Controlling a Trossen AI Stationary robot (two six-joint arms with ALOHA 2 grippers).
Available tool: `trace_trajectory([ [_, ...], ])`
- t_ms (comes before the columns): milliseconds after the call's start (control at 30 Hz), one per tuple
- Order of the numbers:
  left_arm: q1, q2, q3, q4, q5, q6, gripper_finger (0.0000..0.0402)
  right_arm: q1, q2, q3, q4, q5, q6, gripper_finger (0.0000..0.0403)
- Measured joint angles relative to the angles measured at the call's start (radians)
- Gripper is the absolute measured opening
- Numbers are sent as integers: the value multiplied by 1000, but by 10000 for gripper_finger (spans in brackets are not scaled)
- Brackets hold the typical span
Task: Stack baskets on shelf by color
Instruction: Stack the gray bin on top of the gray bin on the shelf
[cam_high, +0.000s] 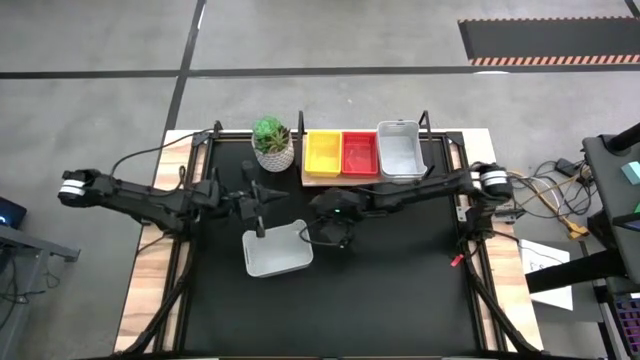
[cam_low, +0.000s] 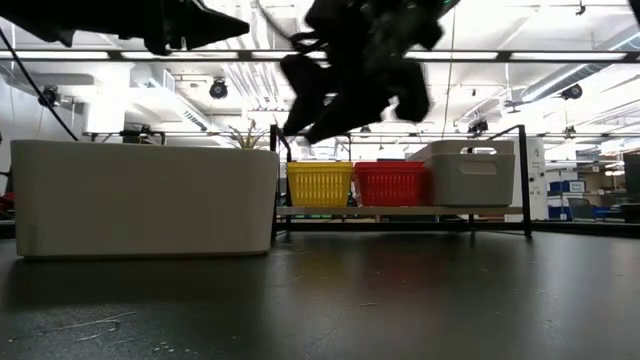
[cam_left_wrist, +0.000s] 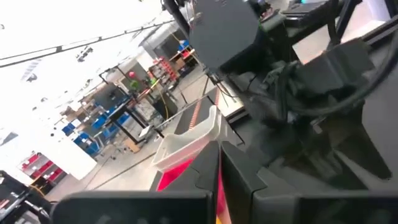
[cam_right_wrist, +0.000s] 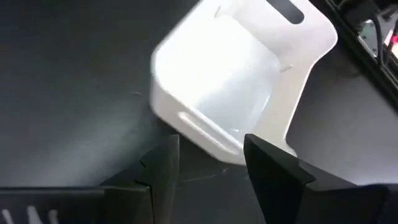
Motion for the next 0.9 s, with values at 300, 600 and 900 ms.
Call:
trace_trajectory([
  [300,0,-13,-55,18,-21,17,0,-23,185,199,-97,-116,-97,169],
  [600,0,-13,-56,22,-23,17,0,-18,306,335,-246,-132,-124,144],
  [900,0,-18,-56,26,-23,17,0,16,343,410,-359,-130,-115,66],
])
